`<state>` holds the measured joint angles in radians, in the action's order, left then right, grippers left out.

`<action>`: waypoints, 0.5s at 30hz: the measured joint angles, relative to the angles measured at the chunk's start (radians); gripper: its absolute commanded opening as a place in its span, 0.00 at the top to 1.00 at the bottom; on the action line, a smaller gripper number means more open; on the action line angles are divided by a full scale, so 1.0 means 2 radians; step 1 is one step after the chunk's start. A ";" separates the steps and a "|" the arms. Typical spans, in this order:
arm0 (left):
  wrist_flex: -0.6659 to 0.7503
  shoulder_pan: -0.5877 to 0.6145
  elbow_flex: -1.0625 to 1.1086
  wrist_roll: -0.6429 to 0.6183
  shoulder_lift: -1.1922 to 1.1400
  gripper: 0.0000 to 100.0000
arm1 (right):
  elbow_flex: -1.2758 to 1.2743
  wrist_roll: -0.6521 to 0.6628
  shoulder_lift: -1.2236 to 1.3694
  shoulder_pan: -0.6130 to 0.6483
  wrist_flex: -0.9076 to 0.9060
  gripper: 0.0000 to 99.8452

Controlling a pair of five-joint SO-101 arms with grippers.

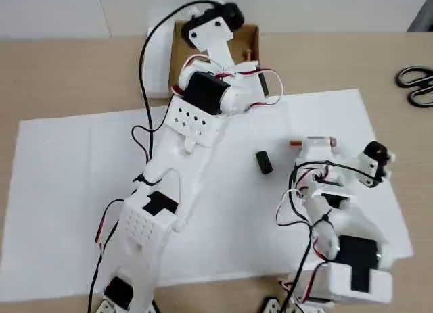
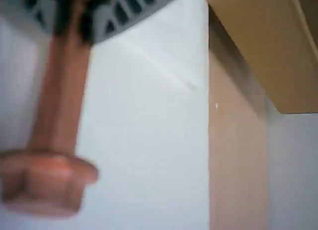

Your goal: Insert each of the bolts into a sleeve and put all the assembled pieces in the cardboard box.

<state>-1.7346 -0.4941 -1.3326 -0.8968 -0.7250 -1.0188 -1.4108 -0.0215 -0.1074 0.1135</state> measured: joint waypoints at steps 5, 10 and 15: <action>0.000 0.000 0.001 0.000 0.000 0.99 | -0.001 0.018 -0.001 0.005 0.000 1.00; 0.000 0.000 0.001 0.000 0.000 0.99 | -0.012 0.026 -0.054 0.028 -0.001 1.00; 0.000 0.000 0.001 0.000 0.000 0.99 | -0.039 0.038 -0.136 0.041 -0.001 1.00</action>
<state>-1.7346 -0.4941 -1.3311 -0.8968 -0.7250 -1.0971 -1.3357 -0.2931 -0.0245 0.1120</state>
